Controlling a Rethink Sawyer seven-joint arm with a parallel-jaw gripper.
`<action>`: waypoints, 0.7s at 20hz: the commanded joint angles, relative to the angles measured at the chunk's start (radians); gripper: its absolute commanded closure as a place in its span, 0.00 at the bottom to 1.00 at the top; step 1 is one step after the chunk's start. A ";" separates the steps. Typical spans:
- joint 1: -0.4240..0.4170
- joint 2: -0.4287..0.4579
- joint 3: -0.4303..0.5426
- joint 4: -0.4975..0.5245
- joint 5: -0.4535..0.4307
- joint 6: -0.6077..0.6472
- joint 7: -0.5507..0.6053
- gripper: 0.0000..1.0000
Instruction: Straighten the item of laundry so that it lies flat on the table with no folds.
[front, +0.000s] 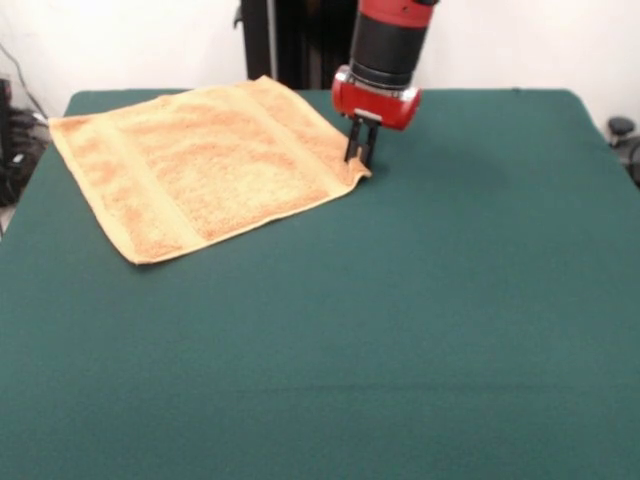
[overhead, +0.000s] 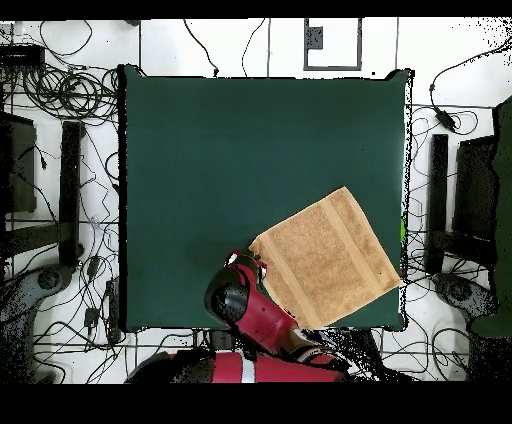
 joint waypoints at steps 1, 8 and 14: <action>0.065 0.071 0.198 -0.258 0.160 0.053 0.371 1.00; 0.121 0.078 0.181 -0.280 0.261 0.030 0.398 1.00; 0.166 0.083 0.168 -0.308 0.356 0.033 0.409 1.00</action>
